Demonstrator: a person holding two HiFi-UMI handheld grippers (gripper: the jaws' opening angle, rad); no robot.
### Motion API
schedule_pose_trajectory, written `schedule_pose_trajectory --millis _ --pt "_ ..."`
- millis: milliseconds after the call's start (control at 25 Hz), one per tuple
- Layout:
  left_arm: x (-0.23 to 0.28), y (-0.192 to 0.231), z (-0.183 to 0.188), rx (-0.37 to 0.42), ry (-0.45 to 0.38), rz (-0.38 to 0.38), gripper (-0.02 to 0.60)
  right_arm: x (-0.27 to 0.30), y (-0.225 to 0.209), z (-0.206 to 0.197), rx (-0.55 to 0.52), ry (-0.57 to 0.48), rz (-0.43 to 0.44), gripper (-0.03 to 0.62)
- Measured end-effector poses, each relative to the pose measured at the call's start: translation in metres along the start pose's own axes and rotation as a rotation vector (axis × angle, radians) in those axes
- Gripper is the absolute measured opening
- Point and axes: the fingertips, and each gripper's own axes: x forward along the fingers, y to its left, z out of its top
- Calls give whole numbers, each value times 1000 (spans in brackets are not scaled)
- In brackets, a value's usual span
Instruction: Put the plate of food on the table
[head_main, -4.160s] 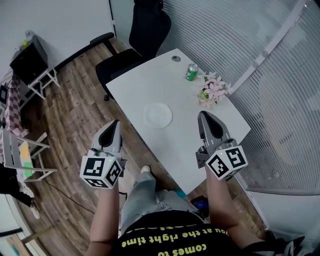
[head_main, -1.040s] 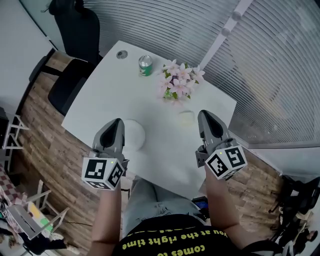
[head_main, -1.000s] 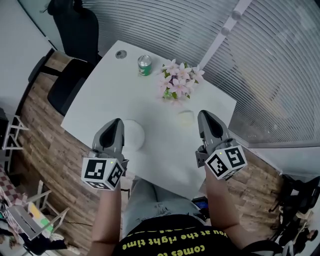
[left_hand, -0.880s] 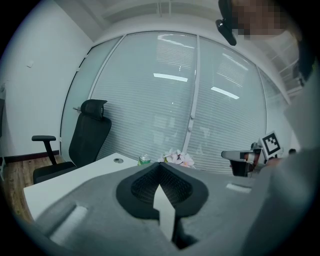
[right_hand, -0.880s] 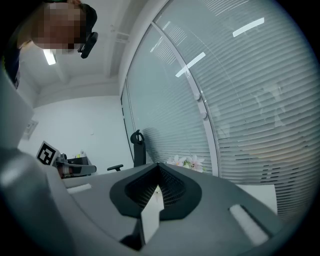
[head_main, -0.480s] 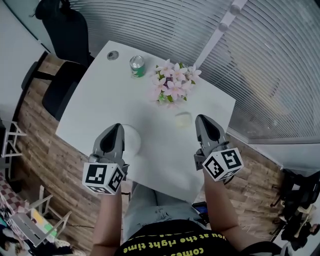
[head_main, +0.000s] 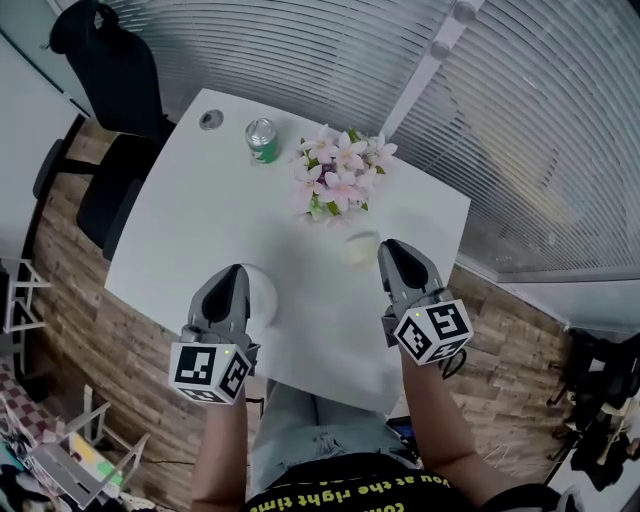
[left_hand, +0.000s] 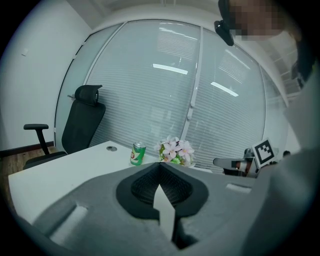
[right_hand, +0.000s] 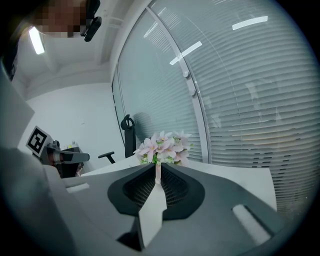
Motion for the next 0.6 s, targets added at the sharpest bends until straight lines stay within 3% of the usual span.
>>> schedule_pose_trajectory --millis 600 --pt "15 8 -18 -6 48 -8 0 50 -36 -98 -60 252 -132 270"
